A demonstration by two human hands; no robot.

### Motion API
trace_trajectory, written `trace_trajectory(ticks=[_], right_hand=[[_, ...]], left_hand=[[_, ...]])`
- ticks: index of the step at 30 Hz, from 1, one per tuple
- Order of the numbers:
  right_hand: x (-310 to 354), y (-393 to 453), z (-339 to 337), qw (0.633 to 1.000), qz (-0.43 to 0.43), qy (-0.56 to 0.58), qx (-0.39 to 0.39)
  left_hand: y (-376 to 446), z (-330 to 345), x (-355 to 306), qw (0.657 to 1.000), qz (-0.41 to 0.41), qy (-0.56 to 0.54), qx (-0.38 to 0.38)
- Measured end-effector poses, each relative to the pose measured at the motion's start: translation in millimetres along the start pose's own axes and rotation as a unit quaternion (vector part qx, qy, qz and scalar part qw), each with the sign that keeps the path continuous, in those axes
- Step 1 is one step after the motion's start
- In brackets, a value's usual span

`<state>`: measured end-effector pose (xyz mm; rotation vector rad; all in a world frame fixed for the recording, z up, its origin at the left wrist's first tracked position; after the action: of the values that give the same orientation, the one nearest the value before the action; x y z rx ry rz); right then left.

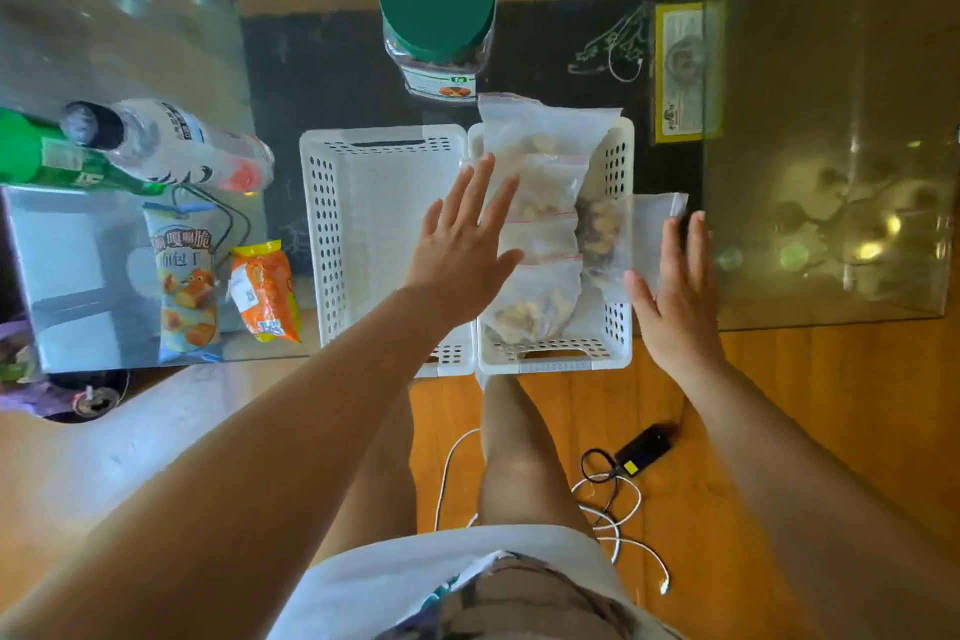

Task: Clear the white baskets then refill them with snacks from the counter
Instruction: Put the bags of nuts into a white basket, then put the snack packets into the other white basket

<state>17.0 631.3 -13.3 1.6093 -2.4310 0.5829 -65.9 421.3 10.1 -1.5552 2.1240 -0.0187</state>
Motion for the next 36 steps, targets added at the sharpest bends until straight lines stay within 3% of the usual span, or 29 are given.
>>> trace_trajectory(ticks=[4, 7, 15, 19, 23, 26, 31, 36], right_hand=[[52.1, -12.8, -26.1, 0.992, 0.013, 0.086, -0.096], [107.2, -24.6, -29.7, 0.982, -0.022, 0.160, -0.095], [266.3, -68.7, 59.6, 0.956, -0.075, 0.273, 0.073], [314.8, -85.7, 116.3, 0.958, -0.076, 0.229, 0.155], [333.4, -95.1, 162.6, 0.973, -0.052, 0.148, 0.172], [332.7, -93.8, 186.3, 0.980, 0.021, 0.113, 0.165], [328.9, -89.1, 206.4, 0.969, 0.134, 0.144, 0.147], [330.0, -86.5, 206.2, 0.970, 0.119, 0.137, 0.161]], left_hand=[[-22.7, -27.0, 19.9, 0.990, -0.063, -0.121, -0.026], [-50.8, -47.9, 50.6, 0.969, -0.142, -0.202, -0.030], [-142.4, -72.5, 189.8, 0.890, -0.360, -0.262, -0.101], [-172.9, -62.9, 260.6, 0.844, -0.449, -0.262, -0.135], [-178.2, -50.5, 306.7, 0.808, -0.499, -0.262, -0.170], [-167.4, -38.9, 324.2, 0.814, -0.490, -0.256, -0.178], [-148.7, -17.6, 334.2, 0.824, -0.486, -0.264, -0.123], [-146.4, -3.9, 331.6, 0.828, -0.496, -0.252, -0.072]])
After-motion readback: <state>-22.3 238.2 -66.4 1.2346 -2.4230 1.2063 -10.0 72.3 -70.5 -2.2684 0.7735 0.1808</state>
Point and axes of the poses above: each hand's wrist, its own y-axis towards the middle knuckle, its own z-axis out of the palm, x = y × z, the point moved 3 cm from there along y, towards the middle knuckle, and after that the axes turned 14 degrees about -x, right-handed, at the moved point
